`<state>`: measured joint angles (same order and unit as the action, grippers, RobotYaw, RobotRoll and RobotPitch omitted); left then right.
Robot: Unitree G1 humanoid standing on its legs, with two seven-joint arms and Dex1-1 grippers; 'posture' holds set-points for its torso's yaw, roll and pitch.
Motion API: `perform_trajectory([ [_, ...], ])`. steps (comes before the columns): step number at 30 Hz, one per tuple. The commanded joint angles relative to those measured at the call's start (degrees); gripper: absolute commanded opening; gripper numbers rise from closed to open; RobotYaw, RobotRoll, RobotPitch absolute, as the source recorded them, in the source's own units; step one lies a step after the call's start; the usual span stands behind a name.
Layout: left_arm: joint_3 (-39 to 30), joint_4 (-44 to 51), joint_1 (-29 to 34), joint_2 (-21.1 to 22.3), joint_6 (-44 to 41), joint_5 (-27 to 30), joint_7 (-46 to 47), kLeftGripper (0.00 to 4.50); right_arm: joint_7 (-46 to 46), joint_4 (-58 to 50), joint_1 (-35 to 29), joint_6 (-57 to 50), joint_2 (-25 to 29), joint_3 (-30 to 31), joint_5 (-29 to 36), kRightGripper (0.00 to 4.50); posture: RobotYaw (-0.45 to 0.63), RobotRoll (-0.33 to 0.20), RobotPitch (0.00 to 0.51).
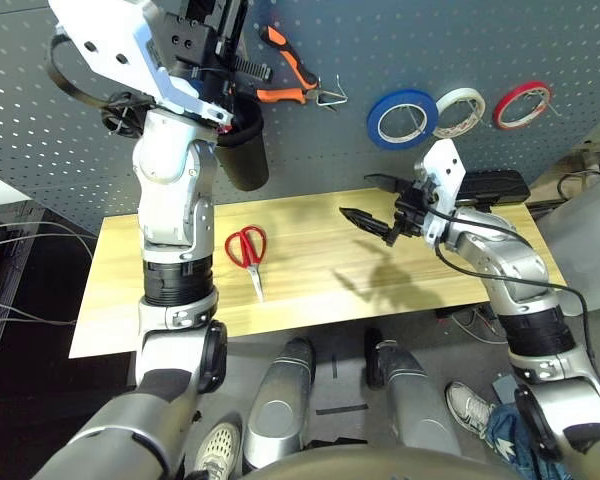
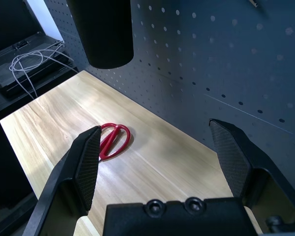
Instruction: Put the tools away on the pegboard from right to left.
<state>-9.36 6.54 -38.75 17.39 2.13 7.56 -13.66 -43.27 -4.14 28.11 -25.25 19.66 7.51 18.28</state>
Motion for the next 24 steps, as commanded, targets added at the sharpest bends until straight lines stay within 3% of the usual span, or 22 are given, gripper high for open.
perform_trajectory([
  [1, 0.2, 0.0, 2.8, 0.9, 0.9, -2.4, 1.0, 0.53, 0.0, -0.3, -0.4, -0.5, 0.0, -0.1, 0.3, 4.5, 0.17, 0.0, 0.237],
  [10, 0.5, 0.3, 4.5, 2.1, -0.7, -3.2, 1.3, 0.55, 0.1, 1.2, 0.3, -0.2, -0.2, -0.3, 0.1, 4.5, 0.18, 0.0, 0.236],
  [11, 0.6, 0.6, 4.4, 2.3, -0.6, -2.9, 0.9, 1.3, 0.1, 1.5, 0.3, -0.1, -0.1, -0.4, 0.0, 4.5, 0.18, 0.0, 0.236],
  [17, 2.1, 4.7, 4.0, 2.5, 1.8, -2.5, -0.9, 3.25, 0.5, 1.9, -0.4, 0.3, 0.1, -0.8, -0.1, 4.5, 0.18, 0.0, 0.24],
  [20, 7.5, 9.0, 4.7, 2.9, 4.6, -1.3, -7.1, 4.26, 0.6, 2.1, -1.8, 1.2, 0.7, -1.6, -0.2, 4.5, 0.17, 0.0, 0.242],
  [21, 10.2, 10.4, 5.4, 3.3, 4.7, -1.4, -9.6, 4.49, 0.5, 2.2, -2.8, 2.0, 1.0, -1.9, -0.3, 4.5, 0.17, 0.0, 0.244],
  [24, 15.2, 11.8, 7.3, 3.8, 2.4, -1.0, -14.2, 4.49, 0.4, 3.0, -5.4, 4.0, 1.6, -2.3, -0.9, 4.5, 0.17, 0.0, 0.245],
])
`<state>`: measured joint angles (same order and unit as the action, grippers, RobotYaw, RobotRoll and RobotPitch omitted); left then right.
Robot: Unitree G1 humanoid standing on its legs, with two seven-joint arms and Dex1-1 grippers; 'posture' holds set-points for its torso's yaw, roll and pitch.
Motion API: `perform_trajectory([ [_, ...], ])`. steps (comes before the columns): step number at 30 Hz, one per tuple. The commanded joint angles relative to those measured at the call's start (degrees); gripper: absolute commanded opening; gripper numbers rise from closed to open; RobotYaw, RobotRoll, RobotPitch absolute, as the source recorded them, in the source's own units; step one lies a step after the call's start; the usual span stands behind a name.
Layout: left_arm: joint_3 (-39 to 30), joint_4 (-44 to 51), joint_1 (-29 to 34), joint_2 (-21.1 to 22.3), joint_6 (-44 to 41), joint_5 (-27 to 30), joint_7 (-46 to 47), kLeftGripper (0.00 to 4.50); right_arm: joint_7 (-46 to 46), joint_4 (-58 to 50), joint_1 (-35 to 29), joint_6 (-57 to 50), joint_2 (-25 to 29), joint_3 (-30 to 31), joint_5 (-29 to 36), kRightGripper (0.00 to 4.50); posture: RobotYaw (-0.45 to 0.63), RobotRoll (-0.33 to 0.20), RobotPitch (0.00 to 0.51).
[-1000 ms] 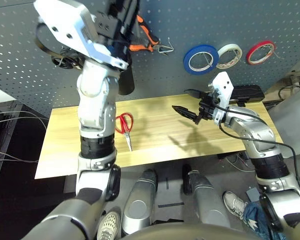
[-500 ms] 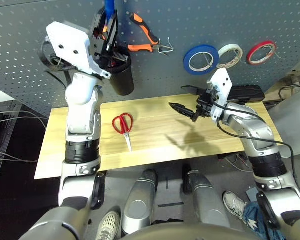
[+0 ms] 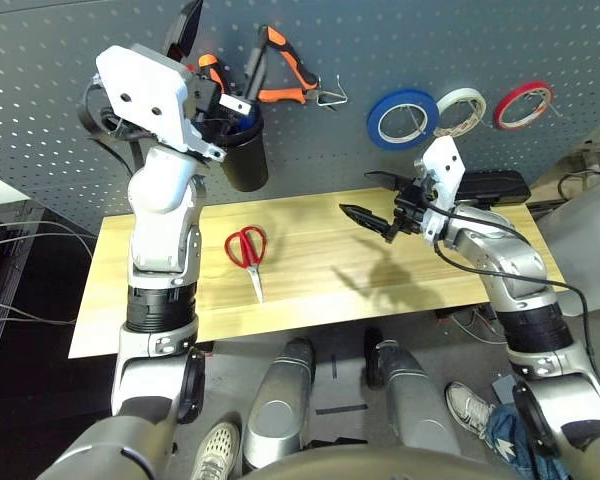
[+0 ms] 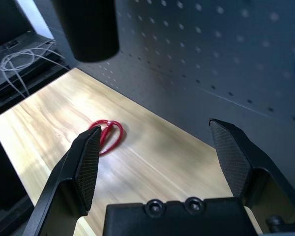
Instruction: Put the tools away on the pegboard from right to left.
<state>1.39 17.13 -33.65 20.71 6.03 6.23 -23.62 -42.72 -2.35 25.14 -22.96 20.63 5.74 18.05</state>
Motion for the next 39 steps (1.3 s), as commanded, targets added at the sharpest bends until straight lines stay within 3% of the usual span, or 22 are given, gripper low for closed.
perform_trajectory([
  [1, 5.3, 1.2, 2.7, 0.5, -1.6, 0.3, -4.9, 4.49, -0.2, 1.6, -3.0, 2.4, 0.9, -0.5, -1.0, 4.5, 0.17, 0.0, 0.245],
  [14, 16.3, -4.1, 7.2, -2.7, -6.8, -3.4, -9.4, 4.49, 2.6, 14.4, -6.1, 13.4, 1.1, -2.9, -5.2, 4.5, 0.16, 0.0, 0.248],
  [23, 17.6, -20.2, 8.7, -4.8, -20.8, -5.4, -9.0, 4.49, 2.4, 16.2, -5.4, 14.0, 1.2, -2.8, -6.0, 4.5, 0.15, 0.0, 0.248],
  [32, 3.3, -39.8, 7.8, -7.7, -24.7, -2.3, 3.6, 4.49, 1.7, 11.4, -5.1, 10.2, 0.5, -1.3, -5.4, 4.5, 0.14, 0.0, 0.249],
  [39, -5.1, -50.2, 7.9, -4.5, -26.2, -2.7, 10.6, 4.49, 1.4, 7.6, -3.4, 5.2, -1.0, 0.9, -5.1, 4.5, 0.14, 0.0, 0.253],
])
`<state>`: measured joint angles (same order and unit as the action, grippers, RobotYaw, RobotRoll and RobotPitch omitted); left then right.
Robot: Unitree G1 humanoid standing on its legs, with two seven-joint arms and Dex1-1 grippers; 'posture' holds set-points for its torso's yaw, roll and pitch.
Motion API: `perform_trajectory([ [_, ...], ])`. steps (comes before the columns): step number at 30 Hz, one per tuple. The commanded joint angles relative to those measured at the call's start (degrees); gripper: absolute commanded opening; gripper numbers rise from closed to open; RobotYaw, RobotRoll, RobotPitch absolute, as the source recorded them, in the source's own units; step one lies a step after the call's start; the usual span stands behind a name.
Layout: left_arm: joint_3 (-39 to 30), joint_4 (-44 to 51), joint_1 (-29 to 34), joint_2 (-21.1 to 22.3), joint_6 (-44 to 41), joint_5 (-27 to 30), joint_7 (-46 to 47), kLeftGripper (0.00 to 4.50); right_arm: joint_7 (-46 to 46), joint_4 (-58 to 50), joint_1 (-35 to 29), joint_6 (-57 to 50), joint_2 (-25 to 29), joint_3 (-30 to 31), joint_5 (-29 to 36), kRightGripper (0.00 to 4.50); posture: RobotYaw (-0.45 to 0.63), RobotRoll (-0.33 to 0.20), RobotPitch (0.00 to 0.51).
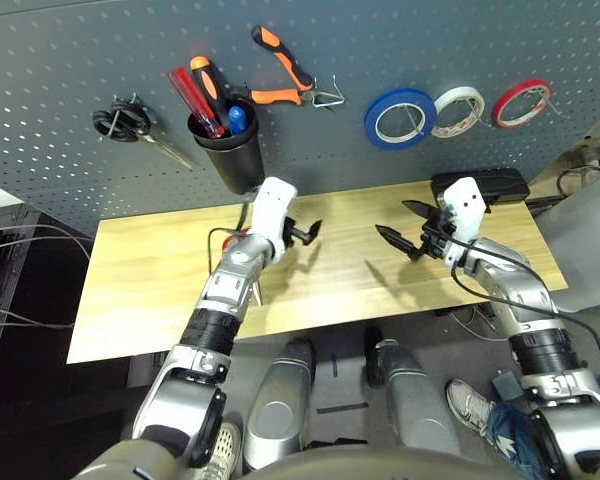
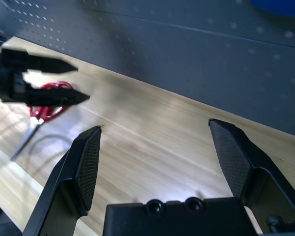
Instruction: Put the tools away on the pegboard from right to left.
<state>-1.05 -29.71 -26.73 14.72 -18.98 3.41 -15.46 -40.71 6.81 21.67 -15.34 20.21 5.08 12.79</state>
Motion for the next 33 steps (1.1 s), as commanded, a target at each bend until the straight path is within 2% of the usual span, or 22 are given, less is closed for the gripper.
perform_trajectory([
  [1, -3.2, -3.8, 1.2, 1.9, -1.0, -0.1, 2.9, 4.49, -0.6, -1.9, 0.4, -3.0, -0.8, 1.9, 0.2, 4.5, 0.15, 0.0, 0.256],
  [7, -6.5, -5.4, 1.9, 3.1, -0.6, 0.2, 5.6, 4.49, -0.9, -2.3, 1.7, -4.3, -2.1, 2.9, 0.2, 4.5, 0.16, 0.0, 0.258],
  [14, -7.6, -8.7, 2.7, 2.6, -0.2, -0.3, 8.2, 4.49, -1.1, -2.6, 2.4, -4.9, -2.5, 3.4, 0.2, 4.5, 0.15, 0.0, 0.258],
  [20, -9.8, -12.4, 2.2, 2.9, 2.9, 0.2, 11.2, 4.49, -1.4, -4.9, 2.2, -6.5, -3.2, 4.0, 0.7, 4.5, 0.14, 0.0, 0.26],
  [33, -12.7, -13.1, 3.7, 3.5, 7.5, 1.4, 12.8, 4.49, -2.5, -6.7, 0.9, -8.0, -2.8, 5.0, 0.8, 4.5, 0.14, 0.0, 0.276],
])
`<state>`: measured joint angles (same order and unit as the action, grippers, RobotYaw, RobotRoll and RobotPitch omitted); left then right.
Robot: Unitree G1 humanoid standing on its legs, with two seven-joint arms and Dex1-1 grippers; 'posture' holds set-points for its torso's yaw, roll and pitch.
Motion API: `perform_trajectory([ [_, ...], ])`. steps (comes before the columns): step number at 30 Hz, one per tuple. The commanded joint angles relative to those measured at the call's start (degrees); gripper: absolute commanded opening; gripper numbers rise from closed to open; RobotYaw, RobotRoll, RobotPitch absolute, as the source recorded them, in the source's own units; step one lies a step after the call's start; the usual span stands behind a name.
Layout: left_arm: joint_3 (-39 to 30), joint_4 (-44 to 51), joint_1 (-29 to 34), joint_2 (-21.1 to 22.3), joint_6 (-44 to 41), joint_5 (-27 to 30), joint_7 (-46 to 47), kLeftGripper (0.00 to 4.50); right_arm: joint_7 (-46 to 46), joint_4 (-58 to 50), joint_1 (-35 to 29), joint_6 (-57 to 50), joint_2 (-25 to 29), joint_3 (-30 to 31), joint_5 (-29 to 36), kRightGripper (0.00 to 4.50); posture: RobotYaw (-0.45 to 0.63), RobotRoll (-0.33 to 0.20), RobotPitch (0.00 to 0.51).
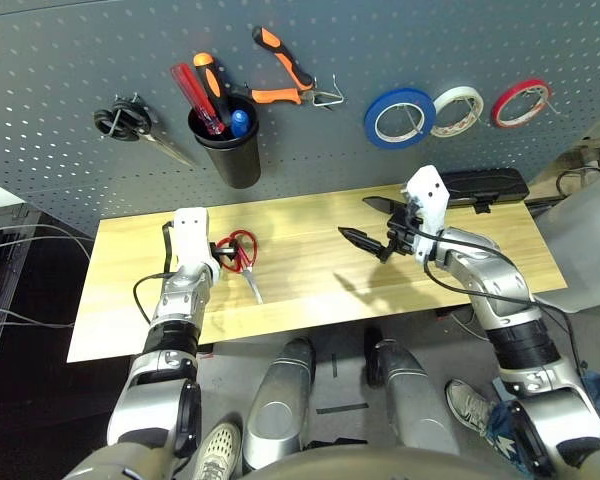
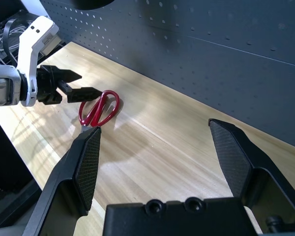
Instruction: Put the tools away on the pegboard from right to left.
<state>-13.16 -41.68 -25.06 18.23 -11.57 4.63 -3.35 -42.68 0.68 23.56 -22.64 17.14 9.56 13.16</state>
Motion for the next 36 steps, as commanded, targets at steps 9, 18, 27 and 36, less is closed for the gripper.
perform_trajectory([
  [9, -1.4, -1.4, 4.6, -0.3, 0.4, 0.6, 2.9, 4.49, -2.0, -1.4, -0.2, -1.4, 0.1, 1.5, 0.8, 4.5, 0.15, 0.0, 0.282],
  [18, -0.2, -1.4, 5.4, -1.1, -7.5, 1.3, -0.1, 4.31, -2.6, -0.6, 1.3, -1.4, -0.3, 1.8, 0.5, 4.5, 0.16, 0.0, 0.281],
  [27, -0.4, -0.3, 4.5, -2.4, -17.4, 3.2, -2.8, 1.42, -2.9, -0.4, 3.1, -1.4, -0.9, 1.7, 0.6, 4.5, 0.16, 0.0, 0.272],
  [36, 0.7, 2.8, 4.3, -3.9, -15.0, 2.9, -3.5, 0.02, -2.7, 0.7, 4.2, -0.6, -1.2, 1.3, 0.4, 4.5, 0.16, 0.0, 0.257],
])
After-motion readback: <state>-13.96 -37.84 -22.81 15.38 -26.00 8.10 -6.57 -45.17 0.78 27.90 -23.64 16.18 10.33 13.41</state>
